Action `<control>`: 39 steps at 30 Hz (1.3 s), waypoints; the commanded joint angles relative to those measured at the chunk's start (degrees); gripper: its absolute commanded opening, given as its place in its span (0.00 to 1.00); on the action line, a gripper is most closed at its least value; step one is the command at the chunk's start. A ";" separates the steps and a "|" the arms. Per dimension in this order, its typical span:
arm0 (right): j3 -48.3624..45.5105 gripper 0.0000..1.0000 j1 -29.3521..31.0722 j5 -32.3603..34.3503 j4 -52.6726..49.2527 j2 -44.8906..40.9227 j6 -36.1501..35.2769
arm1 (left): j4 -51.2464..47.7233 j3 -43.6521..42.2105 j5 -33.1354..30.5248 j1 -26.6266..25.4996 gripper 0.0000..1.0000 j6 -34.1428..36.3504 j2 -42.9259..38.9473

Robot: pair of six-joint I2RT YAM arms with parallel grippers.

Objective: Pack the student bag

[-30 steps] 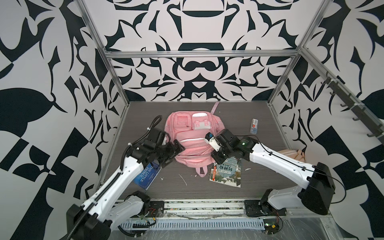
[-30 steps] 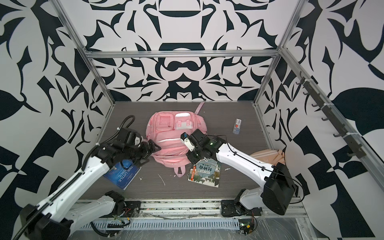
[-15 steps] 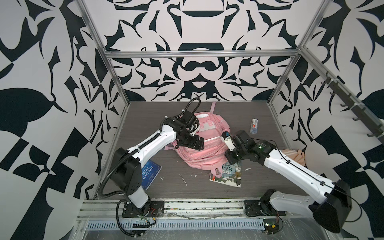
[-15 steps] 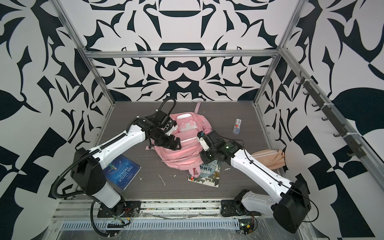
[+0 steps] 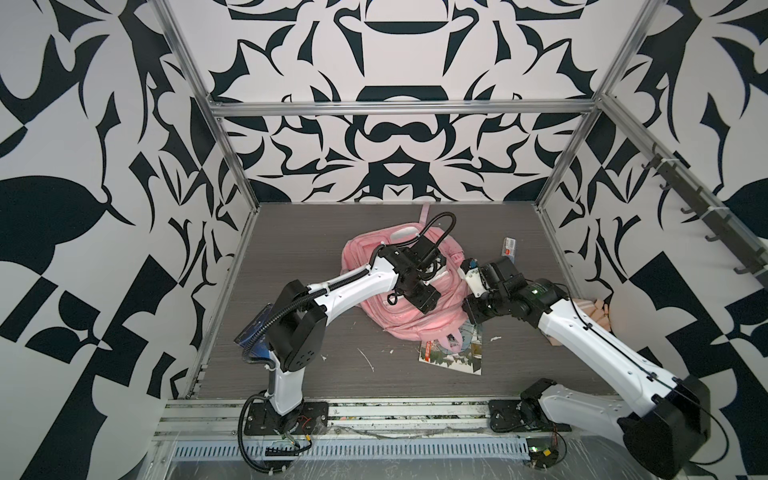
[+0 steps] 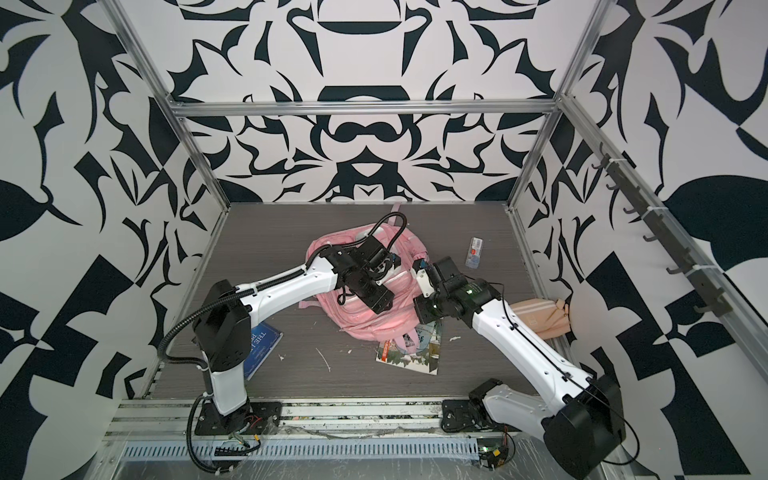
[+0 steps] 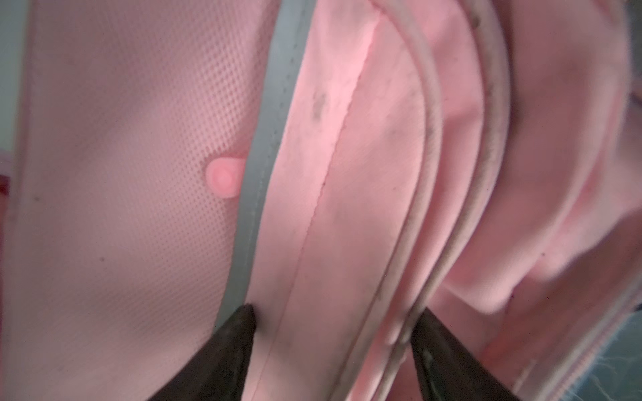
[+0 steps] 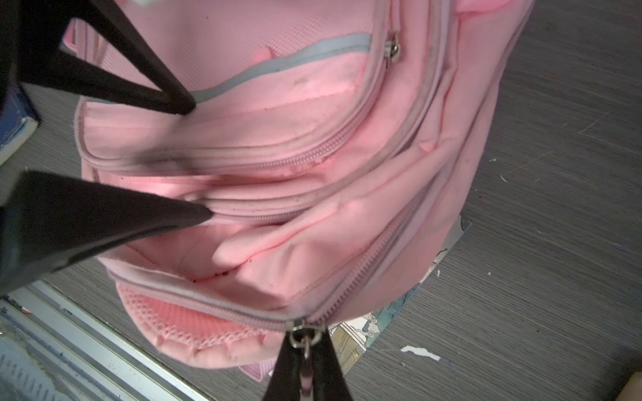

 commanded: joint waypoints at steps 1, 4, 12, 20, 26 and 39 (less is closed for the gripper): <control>1.06 0.00 -0.83 -3.58 1.84 -2.23 -2.28 | 1.01 0.24 -11.13 1.08 0.52 1.76 0.83; 0.78 0.00 -1.26 -4.90 2.14 -2.28 -3.01 | 1.93 0.32 -11.95 1.08 0.24 2.32 0.69; -0.11 0.00 -1.73 -5.28 2.39 -2.92 -6.10 | 3.14 1.79 -4.92 2.21 0.00 -1.15 0.19; 0.01 0.00 -2.25 -5.71 2.31 -1.53 -6.28 | 1.17 5.53 -0.98 5.23 0.00 -7.63 -2.98; 3.15 0.00 1.61 -1.89 1.55 -0.25 -9.33 | -1.59 6.28 6.02 10.55 0.00 -23.24 -6.84; 11.94 0.00 14.37 4.73 -2.00 8.62 -17.17 | 2.68 10.64 13.41 13.75 0.00 -43.65 -6.46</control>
